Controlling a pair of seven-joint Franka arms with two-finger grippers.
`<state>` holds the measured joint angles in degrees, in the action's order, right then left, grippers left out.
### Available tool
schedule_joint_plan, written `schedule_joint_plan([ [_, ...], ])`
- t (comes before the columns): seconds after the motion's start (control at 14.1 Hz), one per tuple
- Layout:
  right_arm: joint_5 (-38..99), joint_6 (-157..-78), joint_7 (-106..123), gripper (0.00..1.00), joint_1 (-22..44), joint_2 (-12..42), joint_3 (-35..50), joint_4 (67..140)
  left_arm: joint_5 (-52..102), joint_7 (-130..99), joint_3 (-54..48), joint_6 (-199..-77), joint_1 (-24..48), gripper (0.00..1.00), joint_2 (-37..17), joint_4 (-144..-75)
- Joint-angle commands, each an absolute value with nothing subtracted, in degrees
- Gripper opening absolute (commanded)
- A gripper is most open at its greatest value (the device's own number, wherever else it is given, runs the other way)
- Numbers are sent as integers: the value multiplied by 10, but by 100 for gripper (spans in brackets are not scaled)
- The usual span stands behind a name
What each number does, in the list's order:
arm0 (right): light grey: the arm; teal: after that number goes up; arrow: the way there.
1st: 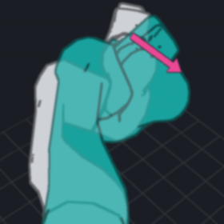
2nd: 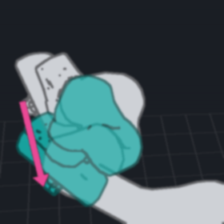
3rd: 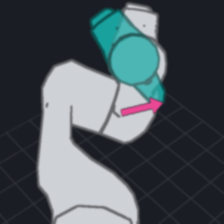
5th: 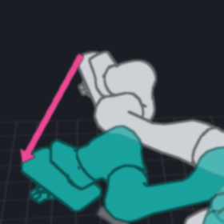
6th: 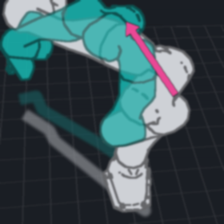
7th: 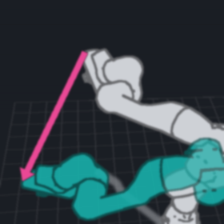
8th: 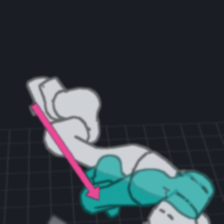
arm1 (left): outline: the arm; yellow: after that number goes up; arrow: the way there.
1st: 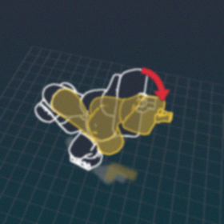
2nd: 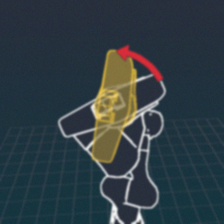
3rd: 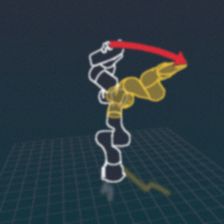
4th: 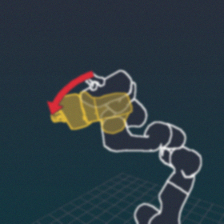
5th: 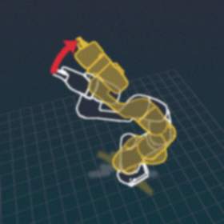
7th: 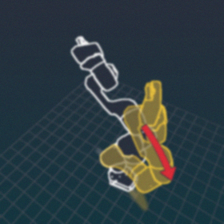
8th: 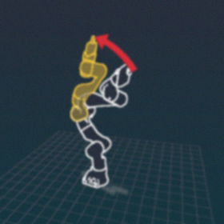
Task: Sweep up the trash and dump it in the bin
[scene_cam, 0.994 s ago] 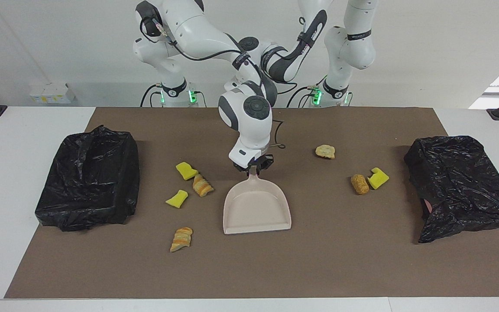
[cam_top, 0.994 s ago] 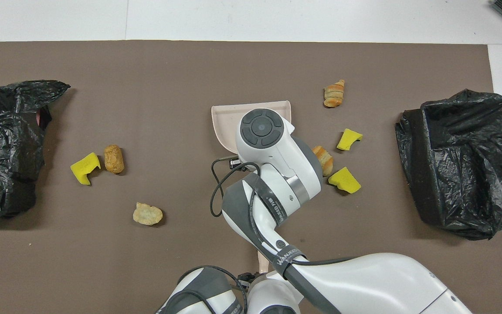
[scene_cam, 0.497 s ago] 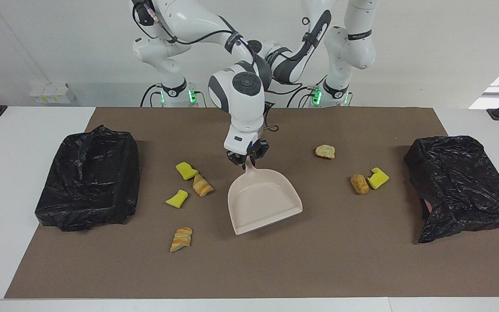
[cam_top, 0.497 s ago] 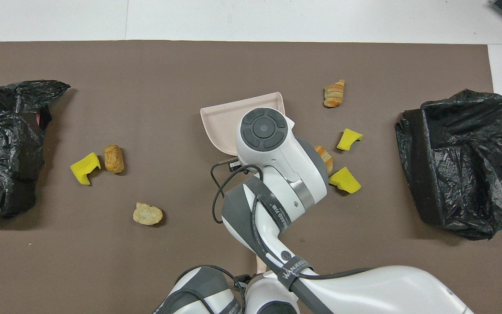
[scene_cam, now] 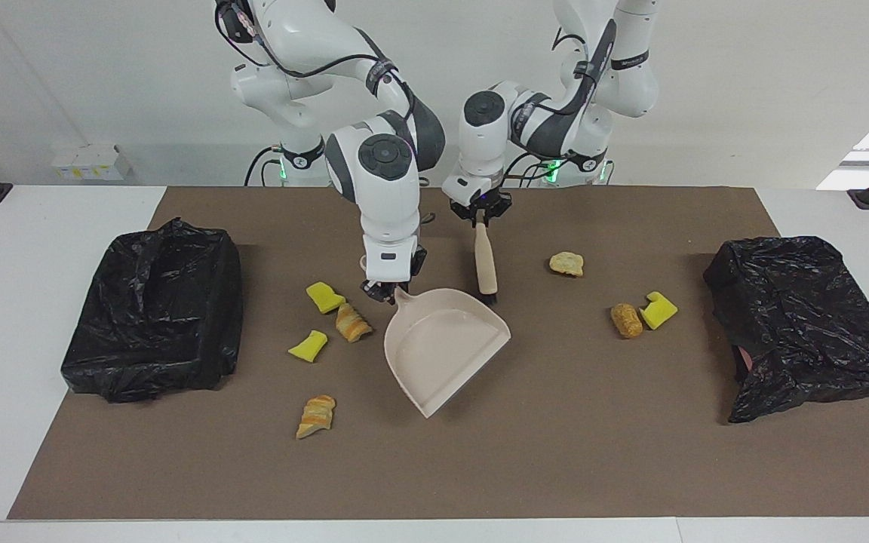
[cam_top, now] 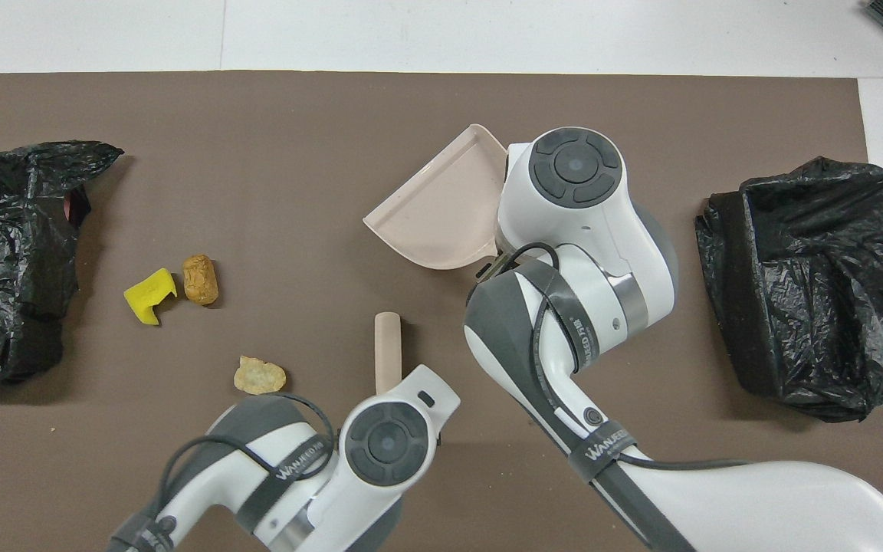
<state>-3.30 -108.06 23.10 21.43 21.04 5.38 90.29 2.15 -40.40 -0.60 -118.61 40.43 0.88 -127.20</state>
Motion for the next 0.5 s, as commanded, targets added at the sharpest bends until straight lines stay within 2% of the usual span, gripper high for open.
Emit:
schedule_joint_plan([
  [0.0,-66,-1055,342,0,213,204,56,901,7,-388,-11,-1162,335,0,5,-1243],
  [0.43,-106,-1064,543,0,209,197,57,917,-92,-386,-12,-1106,210,0,4,-1217],
])
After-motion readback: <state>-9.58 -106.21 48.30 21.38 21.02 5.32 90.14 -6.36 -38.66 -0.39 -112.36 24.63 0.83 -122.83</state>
